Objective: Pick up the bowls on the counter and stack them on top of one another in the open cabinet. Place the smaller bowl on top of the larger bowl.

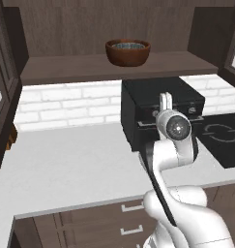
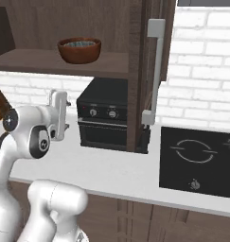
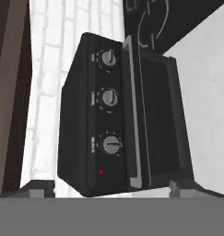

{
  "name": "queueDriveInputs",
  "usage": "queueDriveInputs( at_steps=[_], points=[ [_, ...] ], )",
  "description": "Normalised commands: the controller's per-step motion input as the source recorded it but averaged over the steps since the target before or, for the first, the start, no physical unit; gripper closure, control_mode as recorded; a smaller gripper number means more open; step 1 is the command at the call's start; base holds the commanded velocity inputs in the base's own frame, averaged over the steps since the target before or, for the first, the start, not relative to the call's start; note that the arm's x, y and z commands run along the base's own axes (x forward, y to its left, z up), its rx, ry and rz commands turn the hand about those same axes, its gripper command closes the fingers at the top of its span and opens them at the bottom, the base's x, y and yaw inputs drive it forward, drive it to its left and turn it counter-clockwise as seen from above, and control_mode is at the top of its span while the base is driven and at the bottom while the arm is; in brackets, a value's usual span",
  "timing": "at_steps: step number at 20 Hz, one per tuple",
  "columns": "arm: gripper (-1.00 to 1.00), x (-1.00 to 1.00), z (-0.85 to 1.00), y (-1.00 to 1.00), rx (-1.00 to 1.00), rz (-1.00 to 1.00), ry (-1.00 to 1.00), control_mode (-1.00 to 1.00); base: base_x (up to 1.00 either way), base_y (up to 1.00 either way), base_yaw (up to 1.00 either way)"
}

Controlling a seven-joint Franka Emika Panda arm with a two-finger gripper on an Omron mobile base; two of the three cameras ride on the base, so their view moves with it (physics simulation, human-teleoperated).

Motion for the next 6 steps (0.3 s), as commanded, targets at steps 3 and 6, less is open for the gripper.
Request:
queueDriveInputs(
  at_steps=[3, 6],
  points=[
    [-1.00, -1.00, -0.22, -1.00, 0.48, 0.00, -0.32, -1.00, 0.00, 0.00, 0.00],
    [-1.00, -0.89, 0.07, -0.87, 0.40, -0.13, -0.23, -1.00, 0.00, 0.00, 0.00]
  ],
)
